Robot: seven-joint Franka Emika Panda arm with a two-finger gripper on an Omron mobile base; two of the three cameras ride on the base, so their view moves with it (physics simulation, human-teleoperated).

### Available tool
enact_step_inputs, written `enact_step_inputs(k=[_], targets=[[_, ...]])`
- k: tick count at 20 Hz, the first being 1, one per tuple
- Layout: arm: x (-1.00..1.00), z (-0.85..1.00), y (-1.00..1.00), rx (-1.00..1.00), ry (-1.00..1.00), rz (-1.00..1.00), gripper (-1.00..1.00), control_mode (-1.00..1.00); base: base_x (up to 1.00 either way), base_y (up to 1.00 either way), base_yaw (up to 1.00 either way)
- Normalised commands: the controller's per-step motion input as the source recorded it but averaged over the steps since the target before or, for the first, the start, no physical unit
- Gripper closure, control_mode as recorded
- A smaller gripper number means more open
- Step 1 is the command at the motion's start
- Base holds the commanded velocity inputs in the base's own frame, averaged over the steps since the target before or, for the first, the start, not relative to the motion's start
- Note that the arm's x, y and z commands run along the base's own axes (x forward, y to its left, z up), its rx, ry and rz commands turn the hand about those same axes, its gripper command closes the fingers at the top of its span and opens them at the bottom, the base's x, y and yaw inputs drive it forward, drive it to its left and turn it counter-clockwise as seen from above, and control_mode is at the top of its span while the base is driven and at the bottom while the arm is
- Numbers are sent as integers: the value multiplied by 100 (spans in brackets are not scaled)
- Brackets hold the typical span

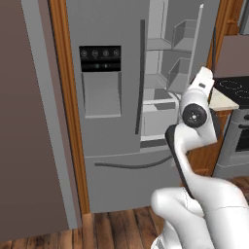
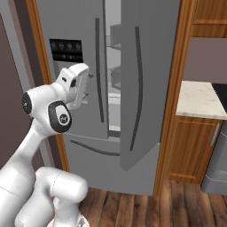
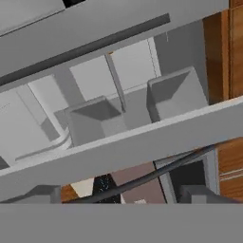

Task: Retrieve the tangerine and orange from the fridge and place them into the bowl on the dining table.

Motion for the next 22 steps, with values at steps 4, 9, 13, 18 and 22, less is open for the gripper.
enact_step_inputs(k=[4, 9, 13, 18, 22], targets=[[23, 0, 9, -16, 24, -12, -100, -100, 0, 0, 0], [36, -1, 0, -5, 15, -7, -100, -100, 0, 0, 0], [36, -27, -4, 0, 0, -4, -100, -100, 0, 0, 0], [46, -32, -17, 0, 0, -3, -100, -100, 0, 0, 0], [52, -31, -29, 0, 0, -1, -100, -100, 0, 0, 0]])
